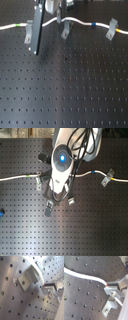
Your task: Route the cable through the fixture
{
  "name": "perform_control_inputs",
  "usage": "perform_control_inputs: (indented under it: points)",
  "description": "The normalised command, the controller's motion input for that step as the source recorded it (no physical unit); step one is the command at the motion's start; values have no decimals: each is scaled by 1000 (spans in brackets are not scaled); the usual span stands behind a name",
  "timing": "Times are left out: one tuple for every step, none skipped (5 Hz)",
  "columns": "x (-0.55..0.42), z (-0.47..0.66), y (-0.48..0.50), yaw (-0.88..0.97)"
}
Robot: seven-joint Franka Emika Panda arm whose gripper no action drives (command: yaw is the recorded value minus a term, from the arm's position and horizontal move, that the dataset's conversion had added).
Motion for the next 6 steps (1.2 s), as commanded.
perform_control_inputs:
  points:
    - [142, -3, 300, 197]
    - [111, 346, 106, 194]
    - [142, 152, 53, 257]
    - [126, 91, -84, 249]
    - [137, 4, -221, 311]
    - [104, 5, -442, 271]
